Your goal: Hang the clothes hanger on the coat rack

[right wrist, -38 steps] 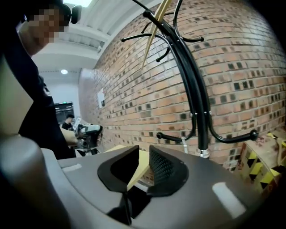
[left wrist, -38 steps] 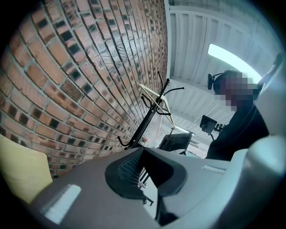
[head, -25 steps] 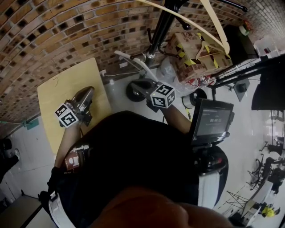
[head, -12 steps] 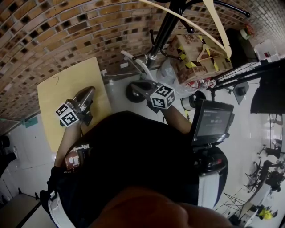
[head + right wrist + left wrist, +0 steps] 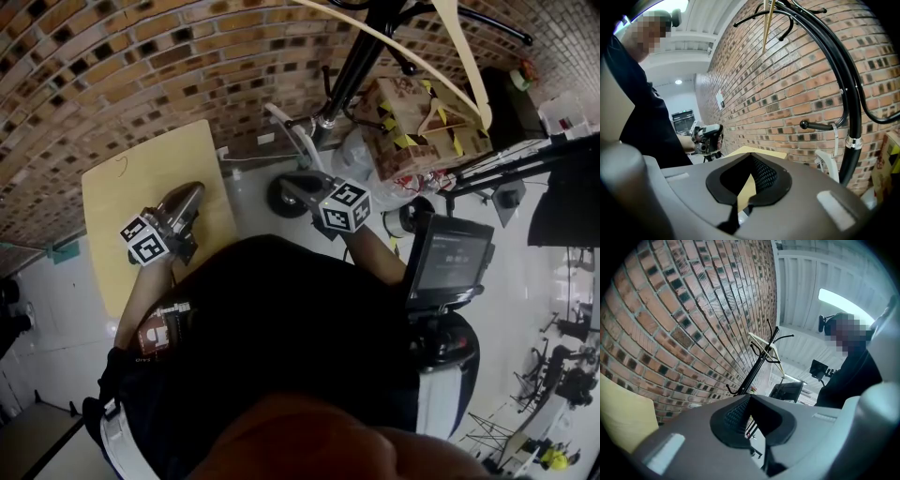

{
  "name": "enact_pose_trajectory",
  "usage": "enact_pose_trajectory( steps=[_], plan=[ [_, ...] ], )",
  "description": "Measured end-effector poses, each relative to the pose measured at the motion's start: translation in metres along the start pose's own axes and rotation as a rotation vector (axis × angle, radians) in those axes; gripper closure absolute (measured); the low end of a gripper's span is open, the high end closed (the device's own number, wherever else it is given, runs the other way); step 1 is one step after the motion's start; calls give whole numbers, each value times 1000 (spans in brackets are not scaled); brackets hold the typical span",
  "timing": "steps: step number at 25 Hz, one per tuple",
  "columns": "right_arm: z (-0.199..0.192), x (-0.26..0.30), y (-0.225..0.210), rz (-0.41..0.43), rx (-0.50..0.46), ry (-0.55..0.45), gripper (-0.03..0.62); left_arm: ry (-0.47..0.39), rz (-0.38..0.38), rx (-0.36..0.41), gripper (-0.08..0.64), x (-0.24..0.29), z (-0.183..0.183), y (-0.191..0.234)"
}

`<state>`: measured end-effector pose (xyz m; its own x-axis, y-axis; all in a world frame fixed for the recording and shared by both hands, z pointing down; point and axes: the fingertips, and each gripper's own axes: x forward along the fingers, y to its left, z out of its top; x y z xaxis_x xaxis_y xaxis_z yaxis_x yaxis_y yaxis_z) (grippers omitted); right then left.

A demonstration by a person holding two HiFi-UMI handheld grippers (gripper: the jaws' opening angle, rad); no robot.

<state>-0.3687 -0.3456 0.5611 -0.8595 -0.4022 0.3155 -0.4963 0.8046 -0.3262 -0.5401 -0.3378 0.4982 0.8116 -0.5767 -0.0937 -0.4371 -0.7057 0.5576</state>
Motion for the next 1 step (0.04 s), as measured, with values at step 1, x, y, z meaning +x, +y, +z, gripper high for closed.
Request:
enact_pose_trajectory(
  steps=[1],
  plan=[
    [0, 0, 0, 0, -1, 2, 580, 0, 0, 0, 558, -1, 0, 0]
  ],
)
